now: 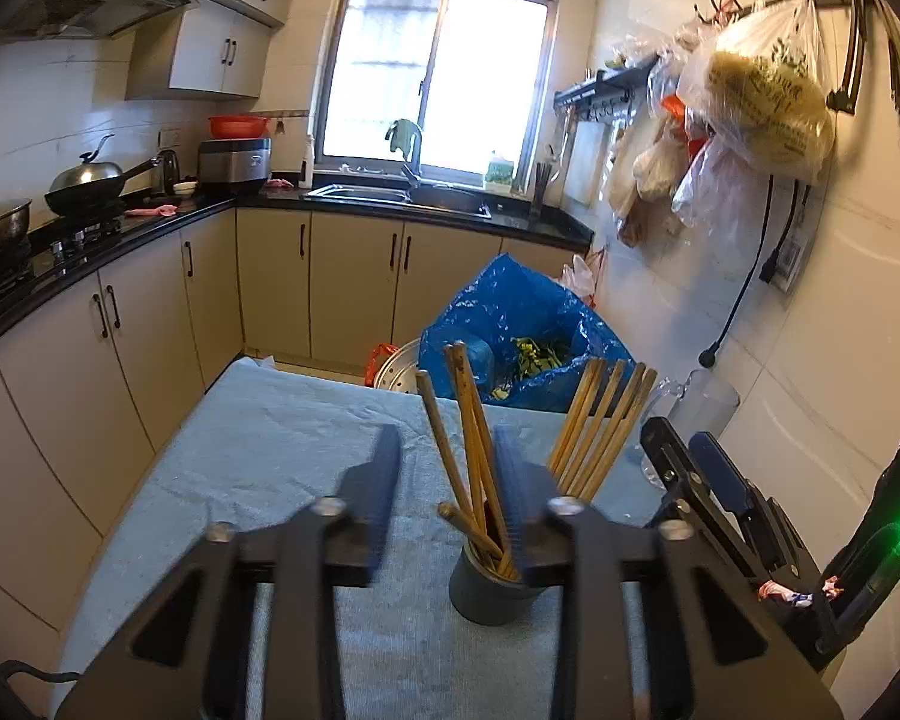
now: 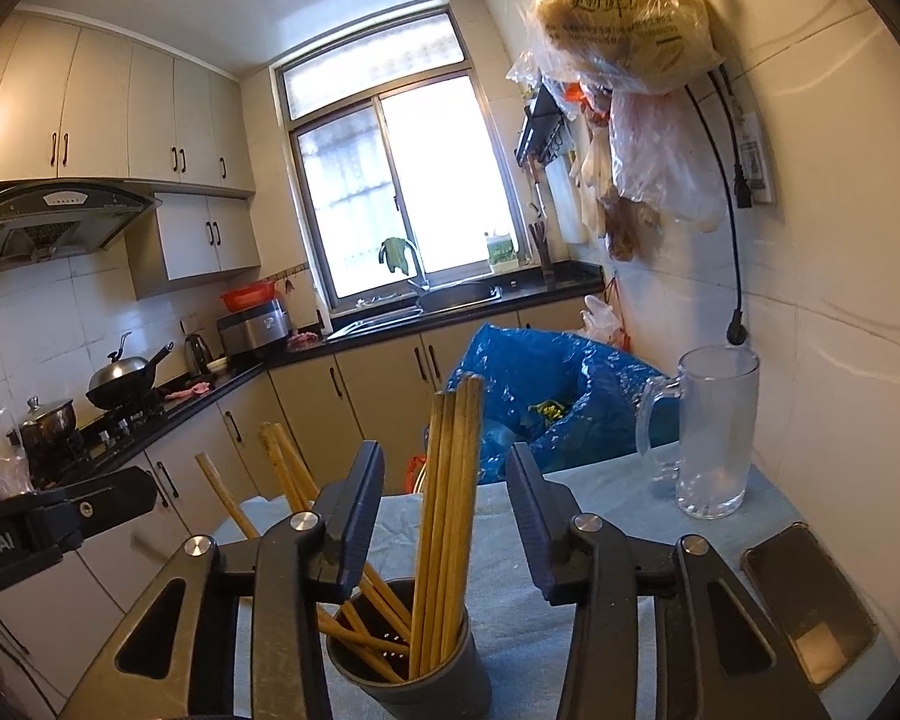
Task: Organize utensils
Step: 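Open both grippers and pull them back from the holder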
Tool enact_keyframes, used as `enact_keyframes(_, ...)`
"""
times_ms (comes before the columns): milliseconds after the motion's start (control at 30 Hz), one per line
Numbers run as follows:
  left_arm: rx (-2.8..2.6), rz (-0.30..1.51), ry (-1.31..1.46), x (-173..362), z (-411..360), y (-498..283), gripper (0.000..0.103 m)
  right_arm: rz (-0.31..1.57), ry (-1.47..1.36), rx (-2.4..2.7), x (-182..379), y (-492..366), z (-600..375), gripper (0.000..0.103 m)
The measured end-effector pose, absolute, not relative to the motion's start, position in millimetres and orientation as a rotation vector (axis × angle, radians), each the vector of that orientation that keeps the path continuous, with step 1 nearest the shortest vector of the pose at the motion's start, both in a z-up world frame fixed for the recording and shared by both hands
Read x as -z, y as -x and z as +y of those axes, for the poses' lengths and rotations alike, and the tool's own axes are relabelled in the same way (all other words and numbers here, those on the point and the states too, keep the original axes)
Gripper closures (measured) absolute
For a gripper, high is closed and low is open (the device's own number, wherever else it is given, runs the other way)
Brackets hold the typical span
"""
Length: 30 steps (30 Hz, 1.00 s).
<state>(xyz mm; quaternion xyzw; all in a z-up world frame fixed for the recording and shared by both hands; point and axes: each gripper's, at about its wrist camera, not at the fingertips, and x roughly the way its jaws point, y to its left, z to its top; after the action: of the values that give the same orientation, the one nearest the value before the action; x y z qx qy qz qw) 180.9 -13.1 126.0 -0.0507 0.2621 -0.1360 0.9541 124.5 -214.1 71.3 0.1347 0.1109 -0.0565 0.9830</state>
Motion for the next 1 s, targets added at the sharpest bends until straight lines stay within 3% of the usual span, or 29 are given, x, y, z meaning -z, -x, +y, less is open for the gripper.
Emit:
enact_keyframes(367,0.246,0.494,0.15,-144,16,-129,0.039,0.238,-0.248,0.139,-82,-74,-216,0.05)
enact_keyframes(567,0.218,0.475,0.132,-145,26,-94,0.03,0.261,-0.236,0.141,-81,-38,-211,0.043)
enact_keyframes(700,0.178,0.445,0.11,-142,32,-72,0.016,0.28,-0.195,0.138,-80,-19,-200,0.042)
enact_keyframes(1000,0.008,0.35,0.054,-131,50,-24,0.001,0.298,-0.14,0.123,-71,23,-178,0.034)
